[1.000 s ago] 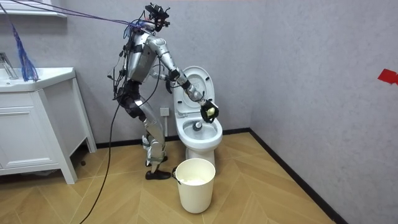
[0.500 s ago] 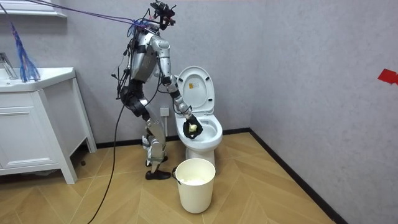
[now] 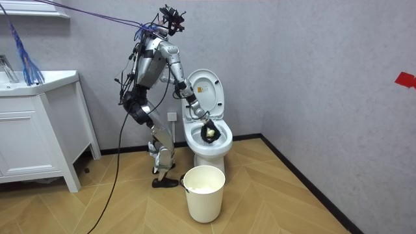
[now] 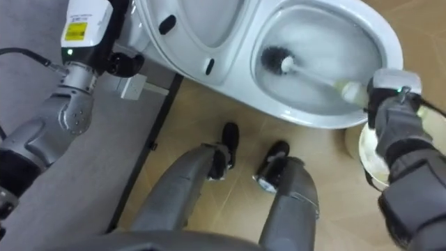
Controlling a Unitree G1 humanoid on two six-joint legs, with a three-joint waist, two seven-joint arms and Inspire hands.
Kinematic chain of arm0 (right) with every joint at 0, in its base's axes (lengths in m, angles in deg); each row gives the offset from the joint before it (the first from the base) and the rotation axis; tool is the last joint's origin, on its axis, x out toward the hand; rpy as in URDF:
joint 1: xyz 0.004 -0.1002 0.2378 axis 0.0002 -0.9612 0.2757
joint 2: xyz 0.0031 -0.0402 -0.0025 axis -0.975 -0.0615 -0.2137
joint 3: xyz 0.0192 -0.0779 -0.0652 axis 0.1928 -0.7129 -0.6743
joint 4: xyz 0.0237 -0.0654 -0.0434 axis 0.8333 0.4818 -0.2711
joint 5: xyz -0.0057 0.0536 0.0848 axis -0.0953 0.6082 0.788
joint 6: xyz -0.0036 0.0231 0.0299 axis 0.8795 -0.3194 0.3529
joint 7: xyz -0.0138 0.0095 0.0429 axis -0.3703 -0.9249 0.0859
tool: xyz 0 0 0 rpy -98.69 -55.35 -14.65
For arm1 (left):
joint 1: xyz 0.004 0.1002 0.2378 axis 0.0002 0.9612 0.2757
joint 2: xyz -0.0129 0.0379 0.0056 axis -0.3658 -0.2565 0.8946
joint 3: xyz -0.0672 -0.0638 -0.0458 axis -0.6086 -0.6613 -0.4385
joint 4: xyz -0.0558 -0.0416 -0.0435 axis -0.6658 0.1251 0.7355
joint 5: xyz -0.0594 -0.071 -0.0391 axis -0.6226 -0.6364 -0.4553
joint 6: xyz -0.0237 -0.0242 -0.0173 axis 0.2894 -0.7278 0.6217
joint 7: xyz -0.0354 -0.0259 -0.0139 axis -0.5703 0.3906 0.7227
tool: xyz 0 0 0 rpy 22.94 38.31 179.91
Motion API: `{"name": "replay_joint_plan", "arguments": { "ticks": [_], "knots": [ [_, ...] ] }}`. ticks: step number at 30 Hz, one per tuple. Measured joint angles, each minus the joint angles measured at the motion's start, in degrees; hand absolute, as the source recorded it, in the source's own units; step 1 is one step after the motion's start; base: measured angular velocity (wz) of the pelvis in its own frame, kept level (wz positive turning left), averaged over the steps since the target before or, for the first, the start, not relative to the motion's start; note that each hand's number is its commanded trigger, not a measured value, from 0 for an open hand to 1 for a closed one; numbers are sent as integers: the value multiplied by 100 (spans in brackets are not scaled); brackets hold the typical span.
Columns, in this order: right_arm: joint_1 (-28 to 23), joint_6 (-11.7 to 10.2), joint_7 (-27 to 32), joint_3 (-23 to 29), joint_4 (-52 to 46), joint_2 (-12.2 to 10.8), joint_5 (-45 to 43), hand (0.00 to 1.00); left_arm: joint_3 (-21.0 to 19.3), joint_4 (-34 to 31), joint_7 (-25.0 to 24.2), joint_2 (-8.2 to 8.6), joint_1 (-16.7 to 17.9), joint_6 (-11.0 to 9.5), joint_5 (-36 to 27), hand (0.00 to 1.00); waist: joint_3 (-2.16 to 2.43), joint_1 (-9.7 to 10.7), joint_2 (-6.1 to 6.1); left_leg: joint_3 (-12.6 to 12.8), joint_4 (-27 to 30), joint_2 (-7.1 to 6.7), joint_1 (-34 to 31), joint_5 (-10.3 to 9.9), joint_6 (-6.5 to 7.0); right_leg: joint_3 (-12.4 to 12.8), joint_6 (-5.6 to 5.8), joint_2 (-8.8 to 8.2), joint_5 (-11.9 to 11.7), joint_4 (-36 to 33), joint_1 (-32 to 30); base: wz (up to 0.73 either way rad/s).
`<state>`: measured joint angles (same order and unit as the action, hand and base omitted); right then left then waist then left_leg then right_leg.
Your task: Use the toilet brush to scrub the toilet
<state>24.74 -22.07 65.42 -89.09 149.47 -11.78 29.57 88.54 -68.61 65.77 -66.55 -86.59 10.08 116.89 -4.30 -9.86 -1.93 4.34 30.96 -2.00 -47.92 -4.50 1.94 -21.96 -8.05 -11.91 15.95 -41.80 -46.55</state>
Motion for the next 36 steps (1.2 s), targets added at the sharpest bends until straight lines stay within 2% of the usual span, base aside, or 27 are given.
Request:
{"name": "replay_joint_plan", "arguments": {
  "ticks": [2,4,5,12,13,15,17,18,19,20,21,23,26,28,30,31,32,36],
  "knots": [
    [361,-40,80,0,145,151,-4,100,-5,-59,28,-140,-11,38,165,0,8,78,233,17,54,-4,-43,6,6,11,-4,-24,16,-77,-43,5],
    [444,-136,116,0,133,269,-17,100,-17,-124,50,-241,5,104,260,0,12,128,414,17,84,4,-45,6,7,20,0,-16,21,-85,-38,0],
    [471,-183,139,0,132,345,-54,100,-39,-153,58,-268,5,140,336,0,10,168,464,9,108,6,-60,7,10,19,8,-8,16,-83,-36,0],
    [466,-196,154,0,65,379,-292,100,-64,-32,-155,-264,-117,139,332,0,13,159,425,26,147,20,-39,-26,65,31,80,-9,-54,-89,-5,-8],
    [458,-169,147,-1,31,379,-303,100,-82,-23,-202,-245,-122,139,332,0,6,150,395,23,143,19,-16,-38,45,23,77,-9,-66,-83,21,0],
    [409,-141,145,-4,-3,378,-358,100,-76,-8,-273,-171,-106,146,331,0,-8,121,262,1,142,23,39,-40,46,-16,84,1,-87,-38,114,3],
    [307,-63,146,-21,-43,391,-488,100,-22,-7,-381,-74,-62,141,331,0,2,-25,-18,-25,111,43,81,-43,53,-17,133,60,-152,95,189,-8],
    [259,-42,145,-35,-71,391,-492,100,6,-4,-392,-72,-59,139,329,0,8,-64,-83,-20,85,40,83,-36,59,-19,139,59,-163,115,188,-6],
    [152,-30,132,-94,-92,389,-491,100,43,18,-419,-32,-62,129,327,0,5,-116,-201,-7,32,23,90,-9,85,-19,151,44,-173,130,179,0],
    [-10,-15,73,-187,-125,373,-507,100,74,30,-449,62,-66,135,323,0,21,-176,-275,24,-7,12,90,6,102,-13,150,20,-172,121,152,6],
    [-92,-6,29,-245,-120,334,-508,100,99,37,-455,124,-66,145,324,0,32,-212,-310,25,-29,8,96,11,102,-12,144,21,-175,134,153,0],
    [-401,177,-186,-505,-108,135,-694,100,136,128,-392,295,-63,153,385,0,62,-323,-366,16,-88,3,112,13,101,-25,93,27,-192,159,165,6],
    [-559,354,-177,-441,-121,29,-718,100,91,151,-278,334,21,144,377,0,79,-332,-442,5,-140,20,102,31,107,-32,85,65,-192,225,163,2],
    [-583,364,-172,-440,-131,-29,-728,100,77,156,-270,337,36,146,355,0,86,-311,-453,-20,-142,36,116,30,85,-29,75,105,-192,266,193,0],
    [-725,436,-161,-439,-192,-64,-728,100,83,194,-269,404,38,147,320,0,94,-297,-501,-55,-140,30,171,20,66,-69,73,146,-191,339,288,3],
    [-837,523,-153,-410,-290,-79,-734,100,94,241,-269,486,52,157,314,0,98,-275,-569,-131,-135,31,235,6,48,-120,83,196,-199,441,413,8],
    [-948,600,-158,-372,-366,-152,-755,100,120,347,-269,531,52,157,311,0,103,-239,-582,-139,-151,40,343,-5,37,-163,84,216,-199,511,550,8],
    [-1268,699,-248,-177,-638,-348,-757,100,115,524,-335,531,110,144,124,0,117,-133,-604,-140,-148,129,590,-98,9,-193,98,306,-181,660,869,-4]
  ]
}}
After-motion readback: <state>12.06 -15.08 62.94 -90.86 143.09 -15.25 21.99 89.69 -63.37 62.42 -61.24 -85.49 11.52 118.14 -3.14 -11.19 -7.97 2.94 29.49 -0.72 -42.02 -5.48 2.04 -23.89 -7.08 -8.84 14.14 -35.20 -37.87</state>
